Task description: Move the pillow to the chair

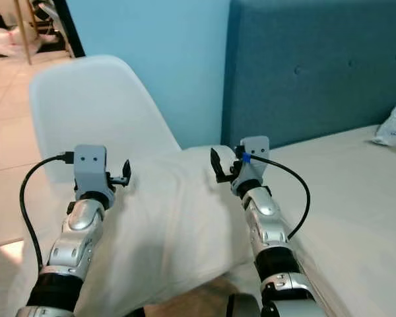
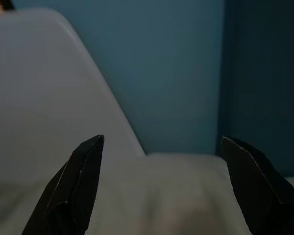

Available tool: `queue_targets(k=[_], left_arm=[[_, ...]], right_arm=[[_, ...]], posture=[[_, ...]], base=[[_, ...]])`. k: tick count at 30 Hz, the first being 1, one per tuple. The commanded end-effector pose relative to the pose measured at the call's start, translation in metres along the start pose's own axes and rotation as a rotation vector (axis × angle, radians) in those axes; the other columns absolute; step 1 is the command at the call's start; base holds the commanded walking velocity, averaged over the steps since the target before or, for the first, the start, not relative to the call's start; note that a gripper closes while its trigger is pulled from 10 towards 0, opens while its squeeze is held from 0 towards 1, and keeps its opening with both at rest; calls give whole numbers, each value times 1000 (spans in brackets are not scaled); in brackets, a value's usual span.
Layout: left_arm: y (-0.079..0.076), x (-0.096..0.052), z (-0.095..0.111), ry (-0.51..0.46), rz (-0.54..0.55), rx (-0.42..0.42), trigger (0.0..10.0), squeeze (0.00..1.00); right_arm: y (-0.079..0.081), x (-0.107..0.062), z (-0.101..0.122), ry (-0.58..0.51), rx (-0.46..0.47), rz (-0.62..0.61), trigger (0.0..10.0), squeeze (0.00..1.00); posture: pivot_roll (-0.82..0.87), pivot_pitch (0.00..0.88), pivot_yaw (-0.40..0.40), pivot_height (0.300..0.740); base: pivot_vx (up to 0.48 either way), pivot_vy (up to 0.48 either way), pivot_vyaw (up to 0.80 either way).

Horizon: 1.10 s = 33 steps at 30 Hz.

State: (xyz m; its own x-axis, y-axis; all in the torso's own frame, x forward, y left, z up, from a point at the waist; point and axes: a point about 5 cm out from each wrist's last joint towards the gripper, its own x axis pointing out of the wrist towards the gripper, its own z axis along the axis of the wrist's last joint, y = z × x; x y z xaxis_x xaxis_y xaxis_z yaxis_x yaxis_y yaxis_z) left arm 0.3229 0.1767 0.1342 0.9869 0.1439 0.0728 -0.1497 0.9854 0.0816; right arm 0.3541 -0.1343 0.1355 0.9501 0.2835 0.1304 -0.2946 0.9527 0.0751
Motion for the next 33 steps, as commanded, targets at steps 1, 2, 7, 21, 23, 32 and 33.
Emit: queue_targets(k=[1,2,7,21,23,32,33], left_arm=[[0,-1,-1,-2,-4,19,10000,0],[0,-1,-1,-2,-5,19,10000,0],[0,-2,-1,-2,-6,21,10000,0],[1,-4,-12,39,-3,18,10000,0],[1,-5,-14,46,-6,18,10000,0],[6,-13,-29,86,-9,21,10000,0],[10,-18,-42,140,9,6,10000,0]], right_arm=[[0,-1,-2,3,10,1,10000,0],[0,-1,-2,4,10,1,10000,0],[1,-1,-2,4,11,1,10000,0],[2,-2,-4,6,14,0,10000,0],[2,-3,-5,11,15,-2,10000,0],[-1,-16,-29,115,14,-12,10000,0],[0,-22,-43,186,-3,-3,10000,0]], posture=[[35,48,-30,690],[35,48,-30,695],[35,47,-29,710],[31,34,-25,740],[30,30,-24,740],[28,0,-21,740],[28,0,-24,740]], base=[[0,0,0],[0,0,0],[0,0,0],[0,0,0],[0,0,0],[0,0,0],[0,0,0]])
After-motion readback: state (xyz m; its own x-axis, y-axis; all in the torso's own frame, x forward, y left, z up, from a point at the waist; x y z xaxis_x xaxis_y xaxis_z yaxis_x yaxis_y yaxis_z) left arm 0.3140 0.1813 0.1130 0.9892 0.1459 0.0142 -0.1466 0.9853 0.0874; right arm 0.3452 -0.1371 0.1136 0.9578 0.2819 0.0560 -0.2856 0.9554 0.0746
